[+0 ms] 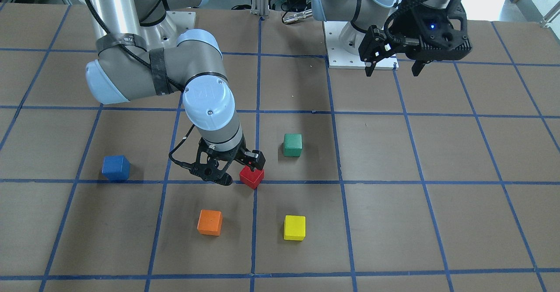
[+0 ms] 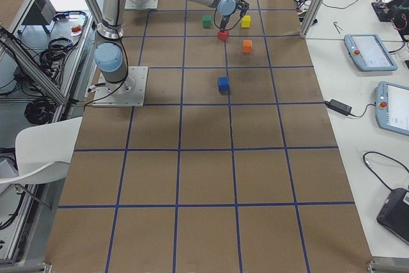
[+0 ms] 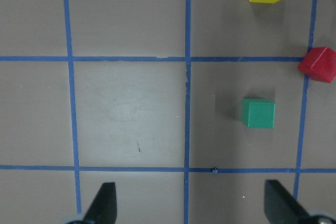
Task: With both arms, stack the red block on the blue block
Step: 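Lower the right gripper over the red cube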
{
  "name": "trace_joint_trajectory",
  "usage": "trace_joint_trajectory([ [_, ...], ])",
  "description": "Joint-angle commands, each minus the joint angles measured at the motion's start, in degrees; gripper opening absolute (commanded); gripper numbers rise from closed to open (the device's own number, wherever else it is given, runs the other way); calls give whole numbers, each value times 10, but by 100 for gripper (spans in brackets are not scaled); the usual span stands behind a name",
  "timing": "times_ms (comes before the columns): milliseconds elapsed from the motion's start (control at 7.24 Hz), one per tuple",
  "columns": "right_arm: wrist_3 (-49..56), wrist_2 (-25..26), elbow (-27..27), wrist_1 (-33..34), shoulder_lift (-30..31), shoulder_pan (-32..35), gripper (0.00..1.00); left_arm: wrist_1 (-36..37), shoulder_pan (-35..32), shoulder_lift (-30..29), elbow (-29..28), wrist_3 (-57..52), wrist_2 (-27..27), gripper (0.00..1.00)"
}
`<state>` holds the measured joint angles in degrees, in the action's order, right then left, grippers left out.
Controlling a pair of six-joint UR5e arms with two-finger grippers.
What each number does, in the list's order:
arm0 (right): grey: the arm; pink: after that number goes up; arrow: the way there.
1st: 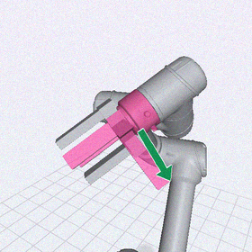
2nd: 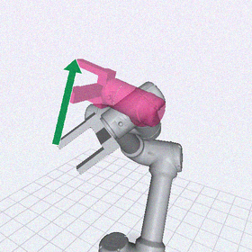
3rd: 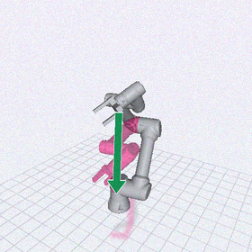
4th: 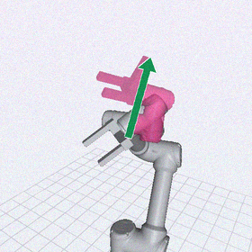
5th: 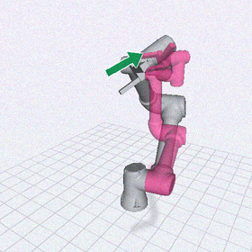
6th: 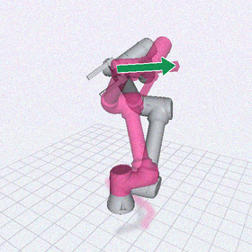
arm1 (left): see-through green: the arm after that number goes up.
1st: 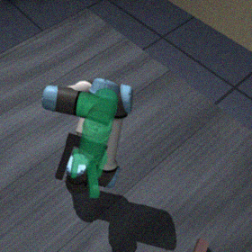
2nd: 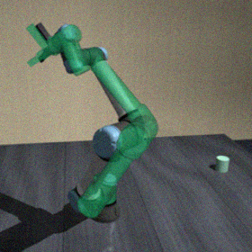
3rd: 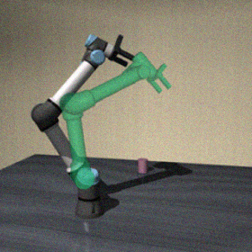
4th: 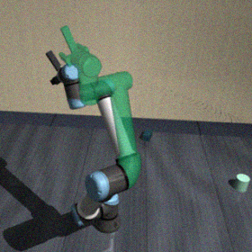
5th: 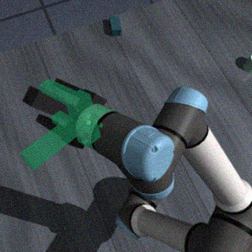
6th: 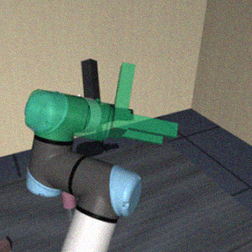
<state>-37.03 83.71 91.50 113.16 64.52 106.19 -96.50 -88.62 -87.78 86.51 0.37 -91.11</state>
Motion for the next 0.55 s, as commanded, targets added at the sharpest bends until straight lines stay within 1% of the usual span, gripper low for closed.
trace_joint_trajectory([
  [0, -16, -25, 1, 22, -18, 2, 100, 0, -1, 1, 1, 3, 0, 100],
  [276, -22, -42, -2, 25, -42, 5, 100, 0, -1, 1, 1, 3, 1, 100],
  [415, -32, -49, -3, 27, -44, 5, 100, 0, 2, 1, 0, 2, 0, 100],
])
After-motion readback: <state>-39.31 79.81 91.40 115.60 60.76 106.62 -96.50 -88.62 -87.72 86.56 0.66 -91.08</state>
